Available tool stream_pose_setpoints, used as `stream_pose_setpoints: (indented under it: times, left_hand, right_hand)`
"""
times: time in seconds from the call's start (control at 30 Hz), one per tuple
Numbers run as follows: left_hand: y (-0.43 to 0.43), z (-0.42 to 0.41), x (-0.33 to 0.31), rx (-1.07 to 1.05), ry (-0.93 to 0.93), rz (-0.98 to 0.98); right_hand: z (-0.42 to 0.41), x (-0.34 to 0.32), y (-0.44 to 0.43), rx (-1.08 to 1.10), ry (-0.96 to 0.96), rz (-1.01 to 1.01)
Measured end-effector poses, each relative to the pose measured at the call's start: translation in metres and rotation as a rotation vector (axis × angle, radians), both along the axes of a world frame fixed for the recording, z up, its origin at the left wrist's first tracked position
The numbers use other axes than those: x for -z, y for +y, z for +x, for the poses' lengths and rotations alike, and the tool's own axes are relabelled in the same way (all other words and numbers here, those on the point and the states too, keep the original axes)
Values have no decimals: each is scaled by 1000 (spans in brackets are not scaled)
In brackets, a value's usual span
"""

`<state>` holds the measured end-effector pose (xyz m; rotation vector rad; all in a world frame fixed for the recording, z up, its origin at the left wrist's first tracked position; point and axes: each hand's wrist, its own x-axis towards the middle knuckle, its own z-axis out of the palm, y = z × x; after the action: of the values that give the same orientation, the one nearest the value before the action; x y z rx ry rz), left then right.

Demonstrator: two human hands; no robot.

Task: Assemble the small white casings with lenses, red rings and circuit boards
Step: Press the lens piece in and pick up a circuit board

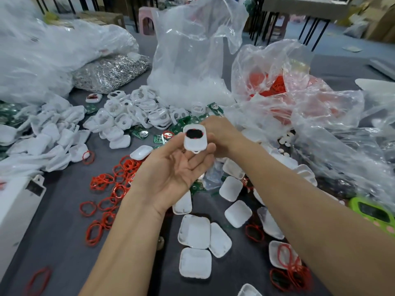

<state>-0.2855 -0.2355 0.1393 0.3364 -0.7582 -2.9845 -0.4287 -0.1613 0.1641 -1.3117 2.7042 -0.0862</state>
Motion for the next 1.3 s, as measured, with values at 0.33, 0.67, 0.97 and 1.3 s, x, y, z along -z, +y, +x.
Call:
stream_pose_setpoints:
  times: [0.33,0.67,0.97,1.3]
  left_hand:
    - [6,-3,2,18,-8,-52]
    - [40,-8,3,136,-87,-240]
    - [52,-8,3,195,-94,-356]
    - [54,-5,2,221,-85,-370]
  right_hand:
    - [17,-2,71,381,-362,-793]
    - [77,17,149,467,-642,-1424]
    - [69,21,162,553,-747,-1455]
    - [65,24,164,533,-895,-1506]
